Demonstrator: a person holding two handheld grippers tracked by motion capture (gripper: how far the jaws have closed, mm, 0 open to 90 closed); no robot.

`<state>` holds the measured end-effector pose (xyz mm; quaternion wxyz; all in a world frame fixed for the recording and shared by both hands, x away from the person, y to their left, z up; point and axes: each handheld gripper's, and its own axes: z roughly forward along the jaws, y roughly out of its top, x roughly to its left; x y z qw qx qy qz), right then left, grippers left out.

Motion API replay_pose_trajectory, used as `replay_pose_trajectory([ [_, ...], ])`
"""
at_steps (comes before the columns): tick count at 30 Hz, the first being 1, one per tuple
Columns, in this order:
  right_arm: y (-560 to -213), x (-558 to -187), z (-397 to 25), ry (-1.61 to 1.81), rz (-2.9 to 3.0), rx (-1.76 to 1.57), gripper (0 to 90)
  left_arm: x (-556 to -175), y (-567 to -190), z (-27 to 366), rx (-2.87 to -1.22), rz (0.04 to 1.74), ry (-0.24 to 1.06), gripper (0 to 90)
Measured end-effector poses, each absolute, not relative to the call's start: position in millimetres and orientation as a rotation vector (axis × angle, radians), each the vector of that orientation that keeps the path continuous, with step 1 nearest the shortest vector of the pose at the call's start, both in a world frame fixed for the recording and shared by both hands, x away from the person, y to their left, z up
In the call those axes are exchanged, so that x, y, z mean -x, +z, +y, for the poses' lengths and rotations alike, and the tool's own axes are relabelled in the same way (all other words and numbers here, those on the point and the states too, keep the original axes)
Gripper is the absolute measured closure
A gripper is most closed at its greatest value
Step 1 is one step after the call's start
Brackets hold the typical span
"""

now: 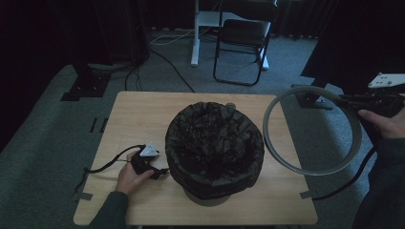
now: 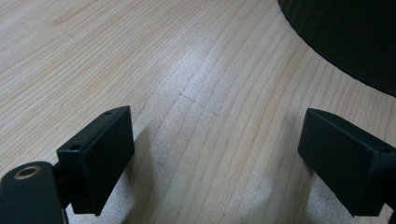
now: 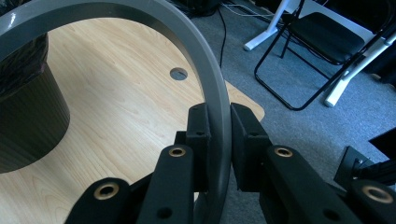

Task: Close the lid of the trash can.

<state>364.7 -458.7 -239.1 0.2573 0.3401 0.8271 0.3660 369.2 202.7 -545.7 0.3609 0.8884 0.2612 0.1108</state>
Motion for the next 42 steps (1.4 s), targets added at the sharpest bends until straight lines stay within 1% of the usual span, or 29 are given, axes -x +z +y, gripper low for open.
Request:
replay_pose_trajectory([
  [25, -229.4, -360.1, -463.7, 1.041, 2.279, -0.891, 79.3, -369.1, -545.7, 202.6, -2.289, 0.674, 0.286, 10.8],
  [42, -219.3, -365.4, -451.9, 1.114, 2.287, -0.843, 79.3, -369.1, -545.7, 202.7, -2.289, 0.674, 0.286, 10.8],
])
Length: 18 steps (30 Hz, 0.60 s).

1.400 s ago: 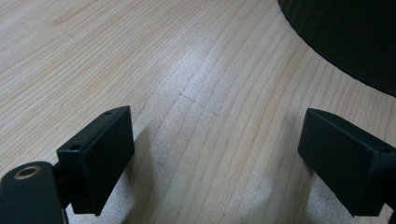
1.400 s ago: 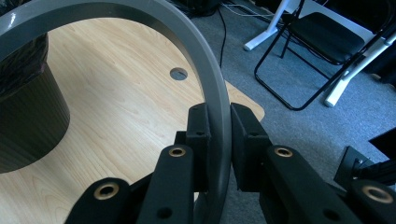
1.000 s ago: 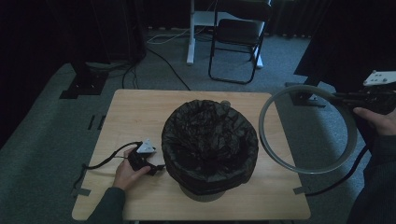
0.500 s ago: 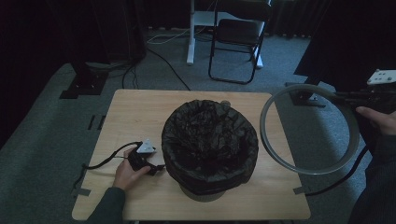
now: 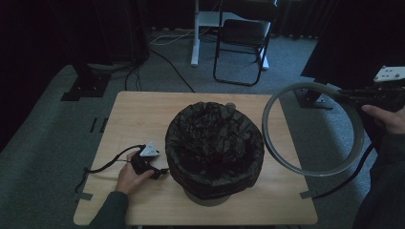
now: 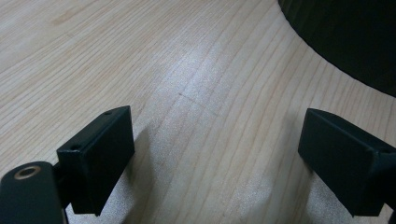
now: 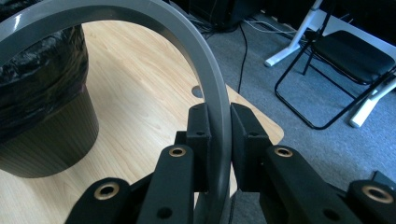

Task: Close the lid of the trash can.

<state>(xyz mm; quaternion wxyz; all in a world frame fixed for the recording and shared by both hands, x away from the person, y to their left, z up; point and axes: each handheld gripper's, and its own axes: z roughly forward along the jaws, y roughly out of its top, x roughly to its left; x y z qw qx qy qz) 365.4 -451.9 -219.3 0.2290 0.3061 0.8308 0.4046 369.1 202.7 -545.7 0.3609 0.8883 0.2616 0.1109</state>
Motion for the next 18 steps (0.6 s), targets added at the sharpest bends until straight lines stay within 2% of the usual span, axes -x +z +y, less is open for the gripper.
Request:
replay_pose_trajectory([
  [18, -218.8, -380.7, -423.4, 1.217, 2.309, -0.779, 79.3, -369.1, -545.7, 202.7, -2.289, 0.674, 0.286, 10.8],
])
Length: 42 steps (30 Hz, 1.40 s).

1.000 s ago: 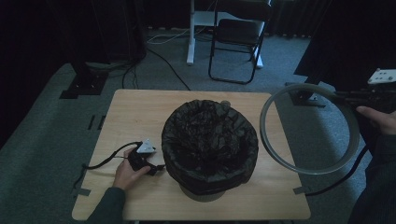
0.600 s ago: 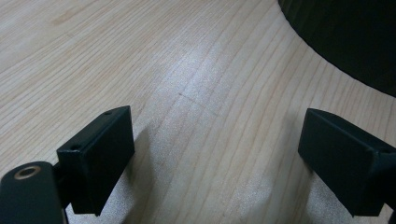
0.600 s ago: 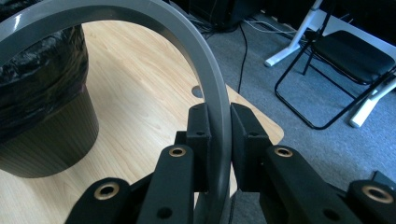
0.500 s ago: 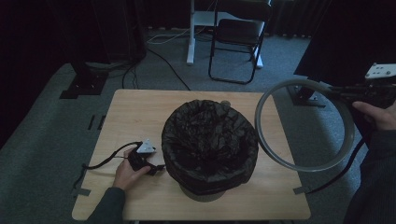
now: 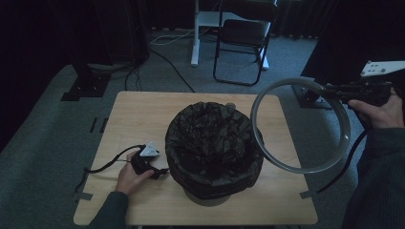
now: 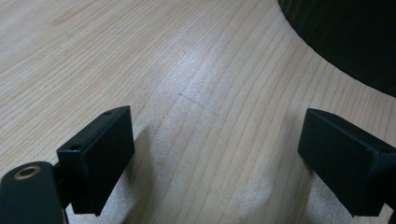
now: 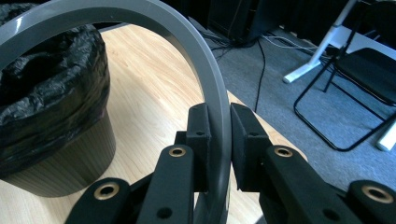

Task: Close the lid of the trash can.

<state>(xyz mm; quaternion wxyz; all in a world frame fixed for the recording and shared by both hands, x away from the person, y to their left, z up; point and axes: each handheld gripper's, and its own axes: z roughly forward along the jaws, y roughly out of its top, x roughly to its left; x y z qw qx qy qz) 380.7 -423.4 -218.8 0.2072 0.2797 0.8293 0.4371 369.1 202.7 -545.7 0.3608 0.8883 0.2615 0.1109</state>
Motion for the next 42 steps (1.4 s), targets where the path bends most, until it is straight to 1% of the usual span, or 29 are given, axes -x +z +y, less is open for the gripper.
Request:
replay_pose_trajectory([
  [21, -214.0, -395.0, -387.2, 1.295, 2.339, -0.701, 79.3, -368.7, -545.5, 202.6, -2.292, 0.674, 0.283, 10.8],
  [42, -217.2, -407.3, -357.7, 1.346, 2.376, -0.657, 79.3, -368.8, -545.5, 202.6, -2.292, 0.674, 0.283, 10.8],
])
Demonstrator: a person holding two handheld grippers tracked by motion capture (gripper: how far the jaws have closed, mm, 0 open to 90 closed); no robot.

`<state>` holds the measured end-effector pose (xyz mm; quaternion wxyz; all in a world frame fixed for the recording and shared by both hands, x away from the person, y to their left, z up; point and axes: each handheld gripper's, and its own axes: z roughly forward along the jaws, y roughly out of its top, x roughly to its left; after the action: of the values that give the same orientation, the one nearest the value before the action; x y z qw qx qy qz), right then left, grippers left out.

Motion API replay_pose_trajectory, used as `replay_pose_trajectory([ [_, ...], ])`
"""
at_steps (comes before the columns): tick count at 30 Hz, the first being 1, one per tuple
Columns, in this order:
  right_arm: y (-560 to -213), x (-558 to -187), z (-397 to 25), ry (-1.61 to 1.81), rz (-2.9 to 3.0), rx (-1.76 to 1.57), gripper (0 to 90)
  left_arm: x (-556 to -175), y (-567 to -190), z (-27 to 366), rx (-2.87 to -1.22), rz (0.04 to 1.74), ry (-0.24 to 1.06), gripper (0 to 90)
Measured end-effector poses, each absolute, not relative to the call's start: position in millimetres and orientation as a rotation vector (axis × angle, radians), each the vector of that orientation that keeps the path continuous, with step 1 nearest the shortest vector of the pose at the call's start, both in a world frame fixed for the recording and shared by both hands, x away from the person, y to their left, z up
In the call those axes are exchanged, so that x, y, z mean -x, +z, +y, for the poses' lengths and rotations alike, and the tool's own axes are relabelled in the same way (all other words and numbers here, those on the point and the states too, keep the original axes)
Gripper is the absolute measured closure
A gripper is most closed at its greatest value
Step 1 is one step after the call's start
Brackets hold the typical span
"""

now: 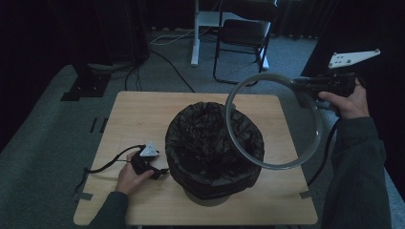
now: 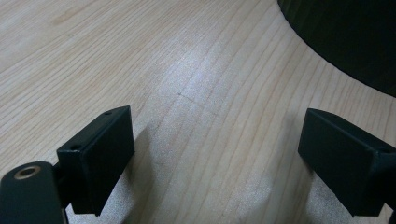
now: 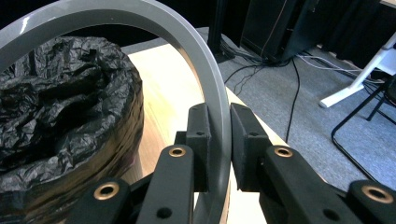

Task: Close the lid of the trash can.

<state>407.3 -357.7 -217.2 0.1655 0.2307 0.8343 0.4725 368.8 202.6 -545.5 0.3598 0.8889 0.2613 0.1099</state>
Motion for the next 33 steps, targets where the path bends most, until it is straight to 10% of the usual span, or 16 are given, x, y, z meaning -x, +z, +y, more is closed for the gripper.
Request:
replay_pose_trajectory([
  [33, -216.6, -420.2, -318.5, 1.389, 2.424, -0.59, 79.1, -368.3, -545.5, 202.4, -2.291, 0.675, 0.284, 10.8],
])
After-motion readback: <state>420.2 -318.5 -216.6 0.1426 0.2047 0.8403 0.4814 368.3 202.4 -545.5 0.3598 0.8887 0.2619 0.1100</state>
